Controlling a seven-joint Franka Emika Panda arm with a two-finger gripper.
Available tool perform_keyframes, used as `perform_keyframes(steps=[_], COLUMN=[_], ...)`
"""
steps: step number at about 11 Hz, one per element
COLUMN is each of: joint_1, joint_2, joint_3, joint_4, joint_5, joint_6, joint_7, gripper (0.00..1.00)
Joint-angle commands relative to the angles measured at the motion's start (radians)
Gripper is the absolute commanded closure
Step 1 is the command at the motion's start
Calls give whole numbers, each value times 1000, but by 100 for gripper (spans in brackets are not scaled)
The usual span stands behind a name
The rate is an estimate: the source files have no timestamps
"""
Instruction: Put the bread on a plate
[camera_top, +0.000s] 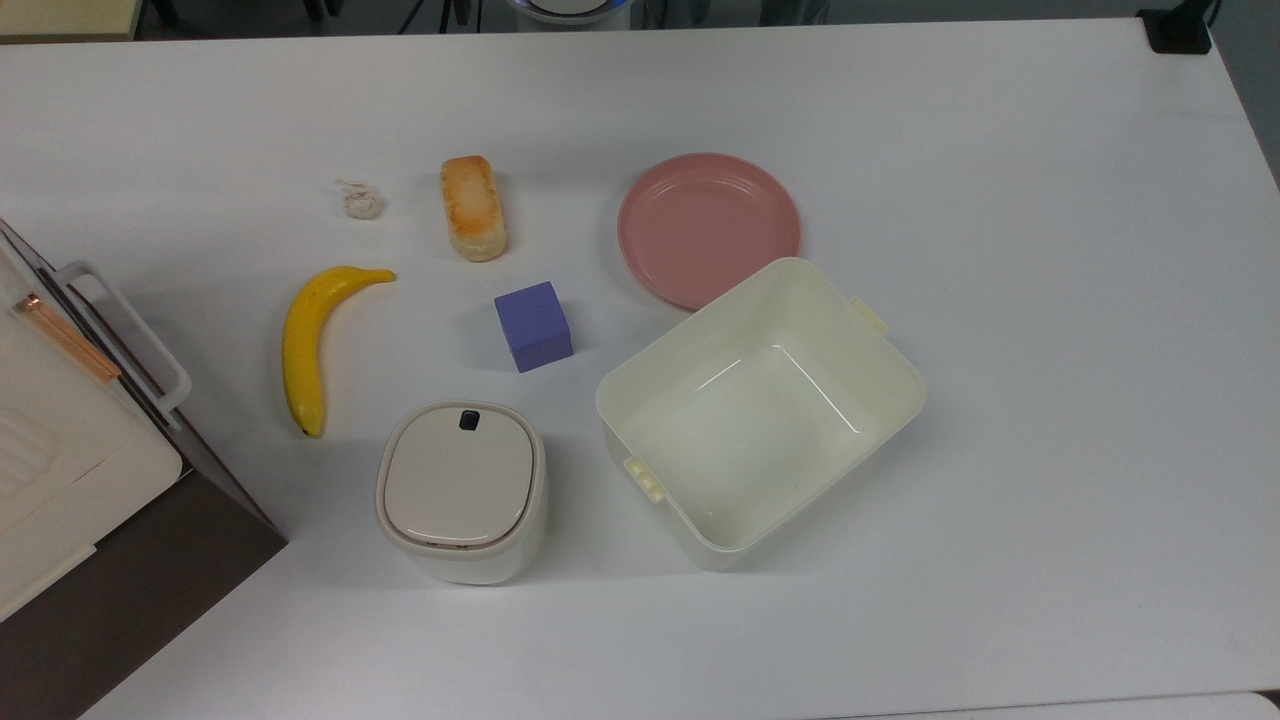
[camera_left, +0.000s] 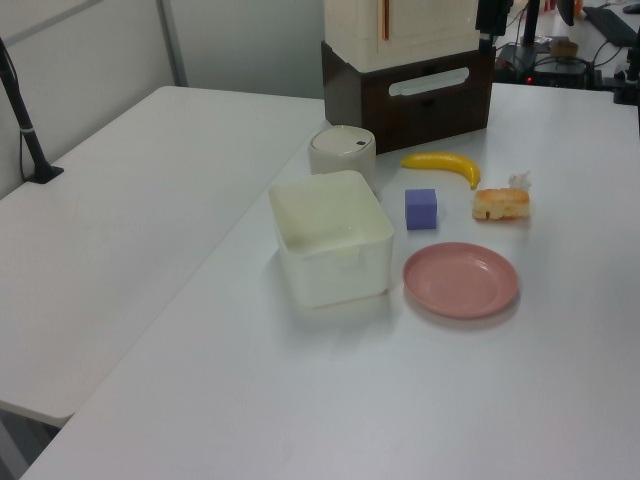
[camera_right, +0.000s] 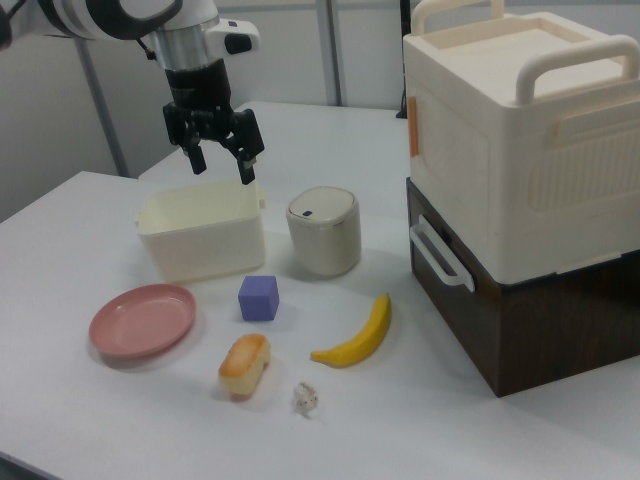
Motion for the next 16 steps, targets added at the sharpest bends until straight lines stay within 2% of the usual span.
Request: perform_keyframes(steps=[1,4,9,11,13,16], joint_1=[2,0,0,2,20,52], joint_2=[-9,-15,-23,-17,-13,-17], joint_3=[2,1,1,2,2,4], joint_4=[-24,-24,-25,-33,-37,-103], joint_5=[3,20,3,-50,-66,-127], joint_6=[16,17,-9,-18,-26,-44], joint_7=[-23,2,-46,-43,-41,-68], gripper=[0,0,0,0,0,0])
